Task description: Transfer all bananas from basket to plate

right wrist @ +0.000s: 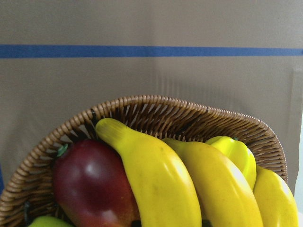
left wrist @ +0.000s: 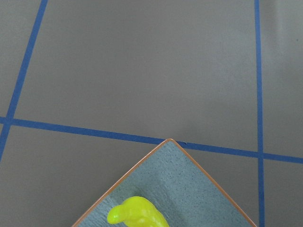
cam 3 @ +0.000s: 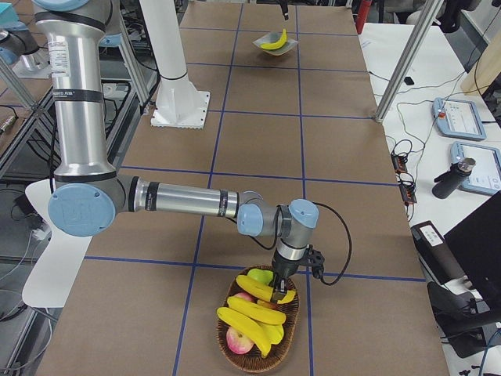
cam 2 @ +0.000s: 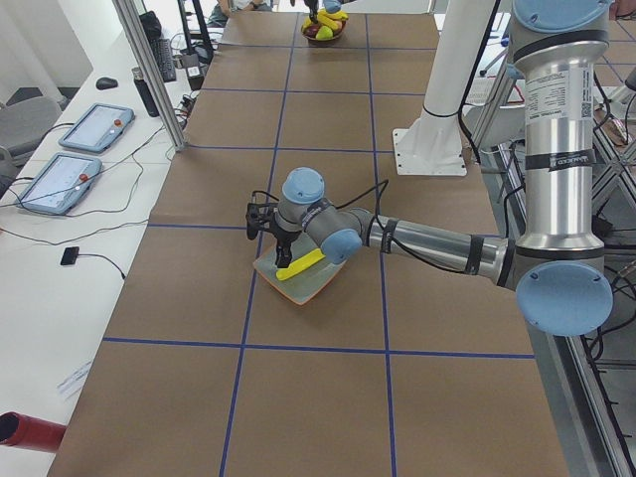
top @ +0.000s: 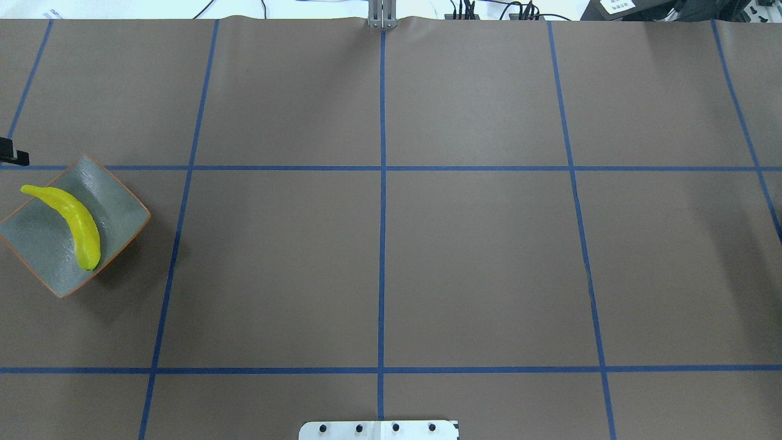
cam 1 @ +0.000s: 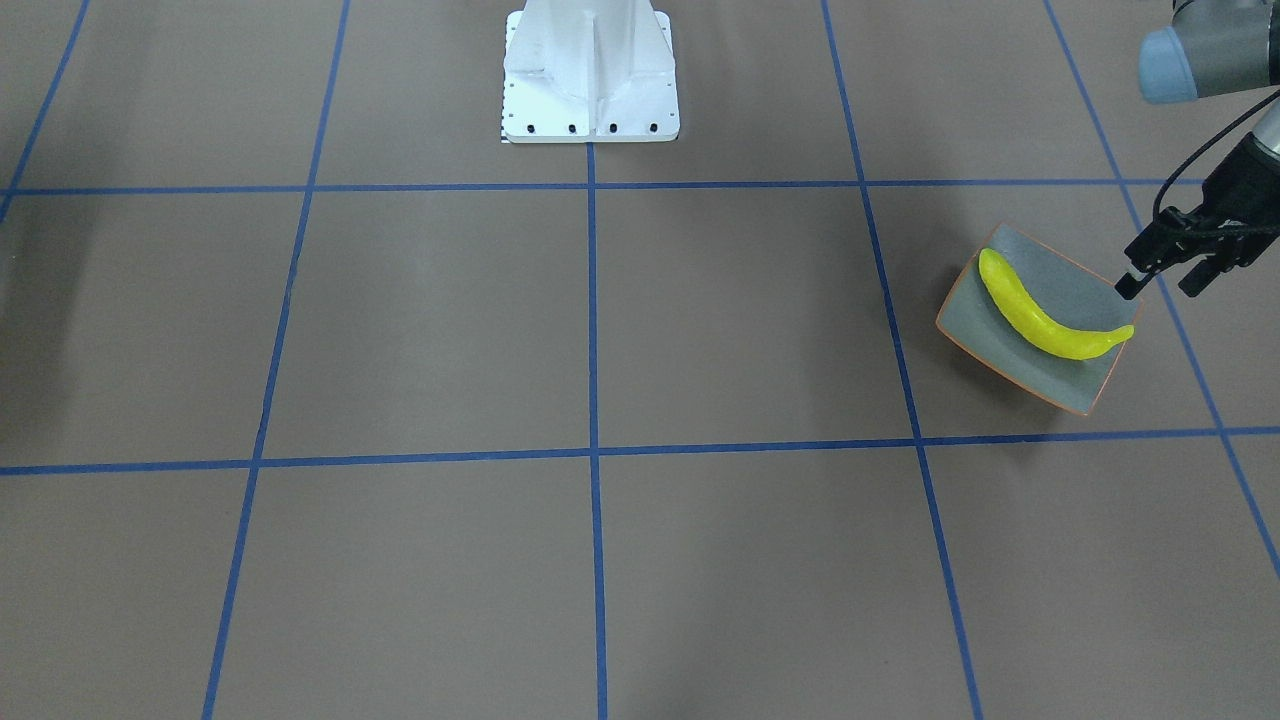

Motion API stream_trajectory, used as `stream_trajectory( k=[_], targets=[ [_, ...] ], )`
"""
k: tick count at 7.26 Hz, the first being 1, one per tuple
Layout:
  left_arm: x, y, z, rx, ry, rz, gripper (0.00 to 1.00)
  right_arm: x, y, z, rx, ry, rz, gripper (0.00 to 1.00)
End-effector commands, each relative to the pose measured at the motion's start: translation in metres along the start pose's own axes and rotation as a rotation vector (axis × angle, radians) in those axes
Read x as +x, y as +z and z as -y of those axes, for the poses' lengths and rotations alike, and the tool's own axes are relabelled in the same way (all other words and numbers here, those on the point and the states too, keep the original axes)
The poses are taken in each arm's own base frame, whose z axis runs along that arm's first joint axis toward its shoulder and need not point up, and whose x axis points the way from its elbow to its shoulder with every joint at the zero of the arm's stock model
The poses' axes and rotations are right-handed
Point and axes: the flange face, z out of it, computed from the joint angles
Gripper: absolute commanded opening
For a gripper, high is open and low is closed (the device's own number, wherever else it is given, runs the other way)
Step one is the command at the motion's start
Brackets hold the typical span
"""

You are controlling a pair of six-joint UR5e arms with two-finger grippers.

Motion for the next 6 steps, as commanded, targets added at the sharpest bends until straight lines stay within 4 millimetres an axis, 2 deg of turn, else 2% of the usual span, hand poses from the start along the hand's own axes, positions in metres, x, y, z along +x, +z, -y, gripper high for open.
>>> stream_trajectory(
  k=[1,2,4,5,6],
  targets=[
    [0.003,0.000,0.001,-0.003,-0.015,-0.004,1.00,0.013,-0.031,0.005,0.024,-0.021,-0.008,0.00],
    [0.006,0.000,0.001,0.001,-0.011,-0.011,1.00,0.003,-0.058,0.013,0.040,-0.027,-0.009,0.00],
    [0.012,0.003,0.005,0.000,-0.009,-0.018,1.00,-0.022,-0.091,0.035,0.073,-0.039,0.017,0.00],
    [0.021,0.006,0.015,0.007,0.002,-0.028,1.00,-0.044,-0.105,0.045,0.085,-0.053,0.093,0.00],
    [0.031,0.013,0.027,0.010,0.006,-0.035,1.00,-0.080,-0.128,0.059,0.106,-0.042,0.153,0.00]
  ],
)
